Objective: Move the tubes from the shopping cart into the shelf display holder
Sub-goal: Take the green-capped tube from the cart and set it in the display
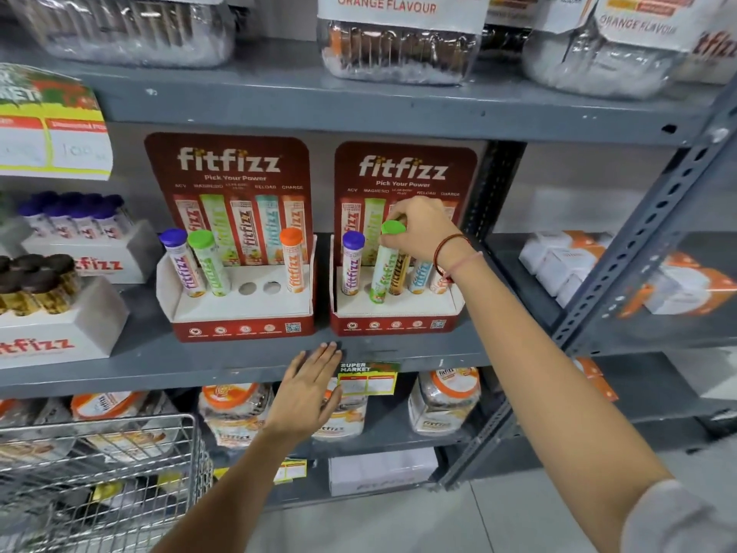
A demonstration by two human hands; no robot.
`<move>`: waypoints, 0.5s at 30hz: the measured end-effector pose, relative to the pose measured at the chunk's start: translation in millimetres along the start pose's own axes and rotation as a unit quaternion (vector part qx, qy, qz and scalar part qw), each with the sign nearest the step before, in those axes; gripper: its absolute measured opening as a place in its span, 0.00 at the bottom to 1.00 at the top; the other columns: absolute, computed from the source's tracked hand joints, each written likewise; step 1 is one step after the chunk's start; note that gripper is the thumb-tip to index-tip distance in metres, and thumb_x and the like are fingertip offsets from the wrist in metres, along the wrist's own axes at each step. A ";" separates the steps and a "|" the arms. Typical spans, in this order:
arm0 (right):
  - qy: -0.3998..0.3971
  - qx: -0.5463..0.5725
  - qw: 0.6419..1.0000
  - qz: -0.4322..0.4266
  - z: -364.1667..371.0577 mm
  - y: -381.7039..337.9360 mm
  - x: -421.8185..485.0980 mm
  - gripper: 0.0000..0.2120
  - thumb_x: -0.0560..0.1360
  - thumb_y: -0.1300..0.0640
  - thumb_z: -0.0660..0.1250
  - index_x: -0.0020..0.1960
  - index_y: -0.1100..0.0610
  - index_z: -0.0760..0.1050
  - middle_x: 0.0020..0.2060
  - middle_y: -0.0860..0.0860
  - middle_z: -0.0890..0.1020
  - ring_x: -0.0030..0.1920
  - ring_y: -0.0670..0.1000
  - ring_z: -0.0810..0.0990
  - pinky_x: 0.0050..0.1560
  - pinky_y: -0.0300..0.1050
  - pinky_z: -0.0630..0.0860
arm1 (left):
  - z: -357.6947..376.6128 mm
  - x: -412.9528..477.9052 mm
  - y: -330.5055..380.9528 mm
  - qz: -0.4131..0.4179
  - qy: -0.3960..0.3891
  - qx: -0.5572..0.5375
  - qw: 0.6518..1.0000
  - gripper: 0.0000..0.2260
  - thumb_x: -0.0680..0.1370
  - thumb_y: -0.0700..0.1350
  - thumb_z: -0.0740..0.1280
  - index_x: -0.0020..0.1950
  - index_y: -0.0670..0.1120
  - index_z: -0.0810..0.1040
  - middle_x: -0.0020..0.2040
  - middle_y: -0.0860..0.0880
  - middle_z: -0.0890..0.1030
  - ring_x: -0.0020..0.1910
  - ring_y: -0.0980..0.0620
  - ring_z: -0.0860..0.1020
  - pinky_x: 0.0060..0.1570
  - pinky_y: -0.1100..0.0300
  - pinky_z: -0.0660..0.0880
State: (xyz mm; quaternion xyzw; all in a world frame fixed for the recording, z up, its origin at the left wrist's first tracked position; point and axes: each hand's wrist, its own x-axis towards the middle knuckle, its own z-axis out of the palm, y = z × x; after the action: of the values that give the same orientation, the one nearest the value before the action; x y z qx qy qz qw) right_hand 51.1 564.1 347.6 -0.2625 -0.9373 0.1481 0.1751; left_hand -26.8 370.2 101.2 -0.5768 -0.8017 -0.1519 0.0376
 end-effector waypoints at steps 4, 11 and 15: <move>-0.026 -0.005 0.999 0.022 2.7 -3.3 10.8 0.19 0.70 0.56 0.70 0.59 0.64 0.75 0.58 0.60 0.77 0.61 0.57 0.72 0.56 0.45 0.71 | 1.4 0.8 -2.2 0.005 0.002 -0.008 1.000 0.27 0.81 0.58 0.45 0.70 0.42 0.69 0.69 0.44 0.71 0.68 0.47 0.68 0.68 0.52 0.52; -0.040 -0.024 0.998 0.044 11.3 -3.0 24.7 0.17 0.70 0.55 0.70 0.55 0.62 0.74 0.51 0.58 0.74 0.49 0.58 0.76 0.47 0.46 0.74 | 1.3 0.6 -3.0 -0.003 -0.006 -0.006 1.000 0.27 0.81 0.58 0.45 0.70 0.43 0.69 0.69 0.45 0.71 0.68 0.48 0.67 0.69 0.54 0.49; -0.055 -0.040 0.997 0.042 16.6 -0.2 27.9 0.13 0.70 0.53 0.70 0.48 0.62 0.76 0.42 0.55 0.74 0.41 0.56 0.76 0.37 0.44 0.72 | 0.5 0.3 -2.2 -0.006 -0.012 -0.002 1.000 0.27 0.81 0.58 0.45 0.70 0.44 0.69 0.69 0.46 0.71 0.68 0.48 0.67 0.69 0.54 0.49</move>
State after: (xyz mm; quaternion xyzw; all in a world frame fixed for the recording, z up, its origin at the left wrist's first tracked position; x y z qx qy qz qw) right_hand 21.9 576.1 339.8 -0.2999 -0.9387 0.1321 0.1067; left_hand -28.9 370.0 100.4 -0.5738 -0.8053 -0.1471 0.0255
